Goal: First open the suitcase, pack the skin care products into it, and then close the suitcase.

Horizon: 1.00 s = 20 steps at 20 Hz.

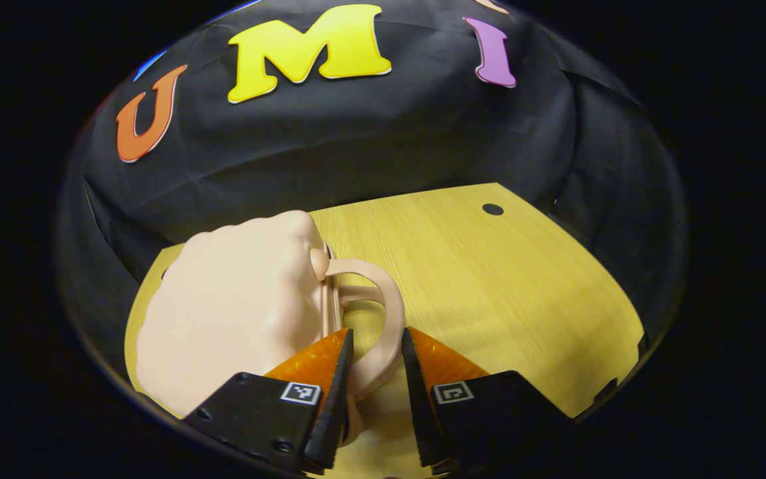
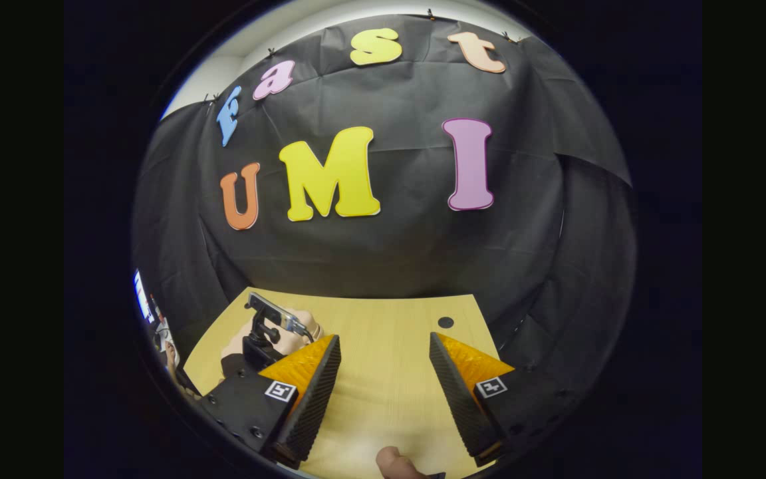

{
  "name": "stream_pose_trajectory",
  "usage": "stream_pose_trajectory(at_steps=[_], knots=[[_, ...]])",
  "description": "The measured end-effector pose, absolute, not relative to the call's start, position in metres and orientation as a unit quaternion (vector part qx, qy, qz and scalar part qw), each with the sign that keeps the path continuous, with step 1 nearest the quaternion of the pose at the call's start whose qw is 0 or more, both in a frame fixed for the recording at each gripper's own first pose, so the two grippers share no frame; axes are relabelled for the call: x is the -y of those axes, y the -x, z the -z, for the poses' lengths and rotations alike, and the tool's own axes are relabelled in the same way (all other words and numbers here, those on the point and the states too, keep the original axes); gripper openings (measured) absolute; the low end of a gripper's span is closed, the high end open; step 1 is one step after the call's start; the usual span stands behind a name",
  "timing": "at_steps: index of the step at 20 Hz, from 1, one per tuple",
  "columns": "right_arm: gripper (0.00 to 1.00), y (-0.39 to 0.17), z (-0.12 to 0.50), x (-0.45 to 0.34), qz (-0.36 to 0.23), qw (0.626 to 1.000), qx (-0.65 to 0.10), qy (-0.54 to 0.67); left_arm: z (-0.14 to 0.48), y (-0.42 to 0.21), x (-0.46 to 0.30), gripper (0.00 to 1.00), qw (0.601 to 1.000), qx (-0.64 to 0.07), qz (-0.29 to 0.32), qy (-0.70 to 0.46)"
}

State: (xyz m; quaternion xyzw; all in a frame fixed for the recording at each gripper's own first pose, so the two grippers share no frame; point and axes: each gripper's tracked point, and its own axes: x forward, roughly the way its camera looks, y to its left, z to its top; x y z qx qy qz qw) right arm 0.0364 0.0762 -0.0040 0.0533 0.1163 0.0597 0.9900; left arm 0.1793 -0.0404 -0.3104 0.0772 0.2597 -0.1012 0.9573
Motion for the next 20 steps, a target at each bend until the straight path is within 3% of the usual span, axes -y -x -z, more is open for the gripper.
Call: stream_pose_trajectory(at_steps=[2, 3, 6, 7, 13, 15, 19, 20], knots=[[0.8, -0.036, 0.004, -0.077, -0.056, 0.991, -0.114, -0.053, 0.291, -0.174, 0.034, 0.63, 0.965, -0.245, 0.084, -0.047], [0.79, -0.036, 0.003, -0.077, -0.053, 0.991, -0.111, -0.052, 0.277, -0.169, 0.031, 0.83, 0.969, -0.233, 0.075, -0.03], [0.76, -0.034, 0.001, -0.083, -0.046, 0.992, -0.103, -0.05, 0.209, -0.156, 0.007, 0.87, 0.983, -0.174, 0.057, 0.019], [0.79, -0.033, -0.001, -0.088, -0.046, 0.993, -0.101, -0.049, 0.185, -0.151, -0.003, 0.96, 0.987, -0.151, 0.049, 0.024], [0.76, -0.024, -0.021, -0.116, -0.039, 0.997, -0.061, -0.024, 0.07, -0.091, -0.043, 0.98, 0.999, -0.029, 0.032, 0.001], [0.82, -0.019, -0.026, -0.134, -0.047, 0.997, -0.055, -0.025, 0.047, -0.073, -0.044, 0.98, 0.999, -0.005, 0.049, 0.015], [0.76, -0.005, -0.042, -0.17, -0.066, 0.997, -0.033, -0.002, 0.013, -0.046, -0.058, 0.98, 0.998, 0.036, 0.041, -0.007], [0.79, -0.001, -0.046, -0.18, -0.071, 0.997, -0.025, 0.007, 0.008, -0.043, -0.059, 0.98, 0.998, 0.044, 0.042, -0.013]])
